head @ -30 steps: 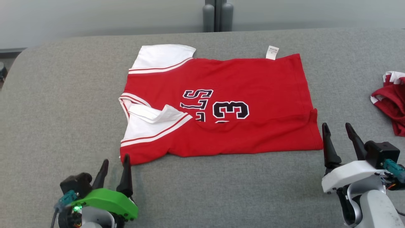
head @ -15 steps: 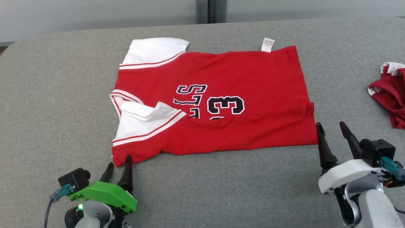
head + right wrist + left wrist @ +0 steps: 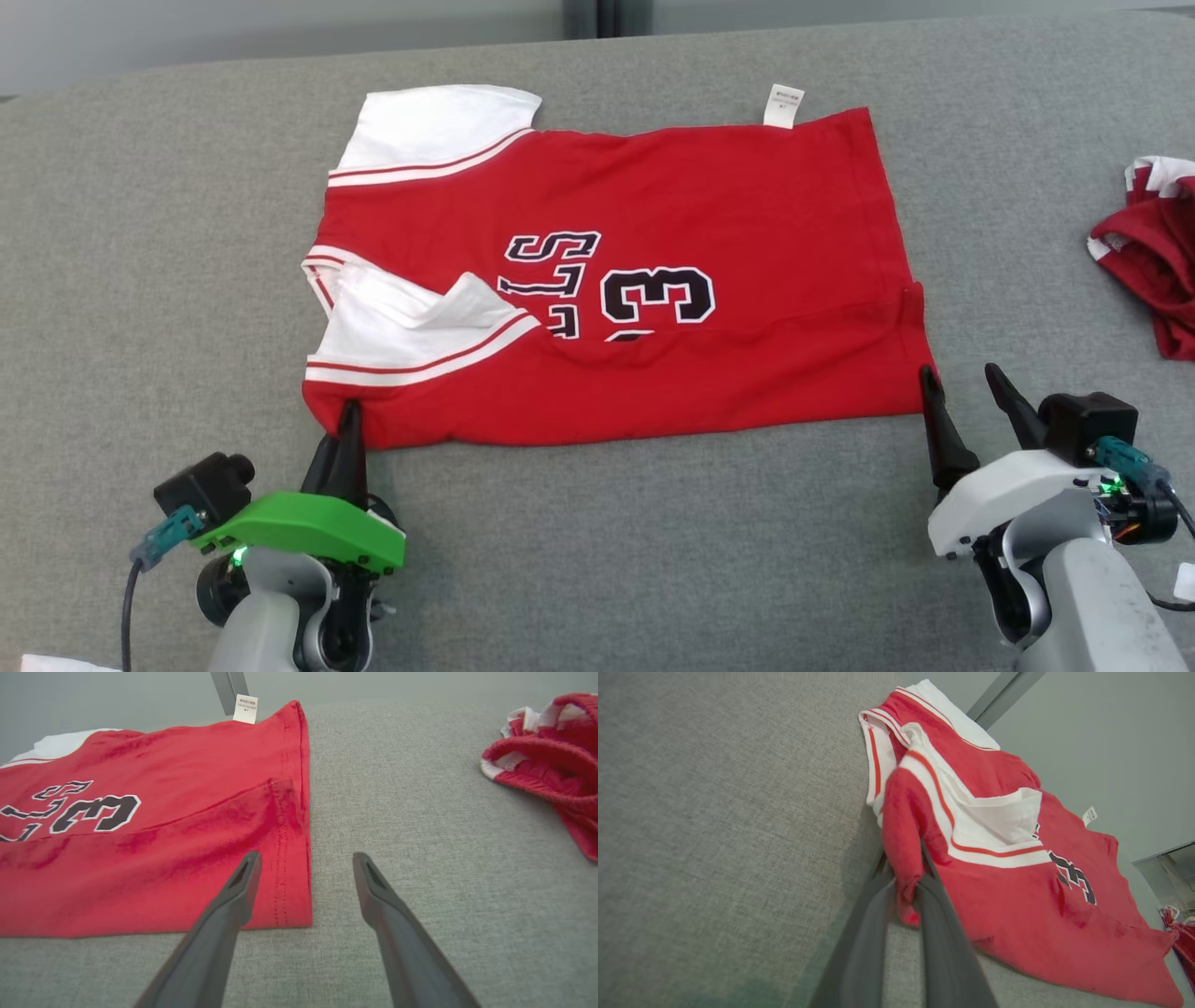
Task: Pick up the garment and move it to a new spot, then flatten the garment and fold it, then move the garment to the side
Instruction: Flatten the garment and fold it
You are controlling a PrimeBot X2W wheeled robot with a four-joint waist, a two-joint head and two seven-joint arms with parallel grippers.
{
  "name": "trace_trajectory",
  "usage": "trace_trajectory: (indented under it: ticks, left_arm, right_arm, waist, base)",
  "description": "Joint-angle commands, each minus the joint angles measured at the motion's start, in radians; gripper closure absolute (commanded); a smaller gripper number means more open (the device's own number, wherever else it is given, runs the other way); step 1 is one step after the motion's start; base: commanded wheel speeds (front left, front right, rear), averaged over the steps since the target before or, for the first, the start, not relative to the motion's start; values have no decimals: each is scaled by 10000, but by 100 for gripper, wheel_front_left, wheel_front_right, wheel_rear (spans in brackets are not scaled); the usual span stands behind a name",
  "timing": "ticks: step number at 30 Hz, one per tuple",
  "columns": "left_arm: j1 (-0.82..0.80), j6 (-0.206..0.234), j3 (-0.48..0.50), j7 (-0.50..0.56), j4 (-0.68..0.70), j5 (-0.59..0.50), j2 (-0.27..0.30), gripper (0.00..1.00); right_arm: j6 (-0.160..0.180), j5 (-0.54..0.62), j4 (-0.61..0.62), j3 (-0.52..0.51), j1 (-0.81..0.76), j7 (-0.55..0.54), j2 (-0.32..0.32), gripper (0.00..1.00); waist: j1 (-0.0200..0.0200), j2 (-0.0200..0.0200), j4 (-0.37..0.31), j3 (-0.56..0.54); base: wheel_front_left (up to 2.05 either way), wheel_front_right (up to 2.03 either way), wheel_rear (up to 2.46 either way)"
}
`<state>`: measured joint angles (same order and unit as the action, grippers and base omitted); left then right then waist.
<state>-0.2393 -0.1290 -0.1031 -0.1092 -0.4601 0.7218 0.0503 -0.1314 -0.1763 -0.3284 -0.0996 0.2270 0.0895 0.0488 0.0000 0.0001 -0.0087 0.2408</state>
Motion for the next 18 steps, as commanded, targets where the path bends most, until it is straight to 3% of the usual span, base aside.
trace_trajectory:
  ticks: [1,5,7,8,9,12,18]
  left_arm:
    - [-169,-21,-68,-114,129,-100,71,100]
    - [-100,-26,-269,-316,533,-152,141,100]
    - [-5,-25,-383,-363,699,-218,196,100]
    - [56,-26,-432,-411,802,-246,216,100]
    - [96,-26,-465,-441,878,-263,233,100]
    - [252,-27,-572,-467,1132,-285,298,100]
    - [468,9,-706,-371,1704,-400,533,100]
  right_arm:
    - [15,-72,-246,-8,157,-67,33,0]
    - [16,-103,-1023,175,440,-350,38,0]
    - [16,-314,-1345,274,566,-368,38,43]
    - [16,-371,-1532,319,614,-391,36,58]
    - [16,-398,-1658,345,657,-366,35,72]
    - [16,-575,-2000,383,870,-186,33,100]
    - [16,-346,-2093,228,1372,103,43,100]
  waist:
    - [0,-1,106,44]
    - [0,-1,245,65]
    - [0,-1,295,56]
    - [0,-1,313,43]
    - [0,-1,322,28]
    - [0,-1,333,-70]
    - [0,-1,293,-411]
  base:
    - [0,0,0]
    - [0,0,0]
    - [0,0,0]
    - [0,0,0]
    - [0,0,0]
    - [0,0,0]
    - [0,0,0]
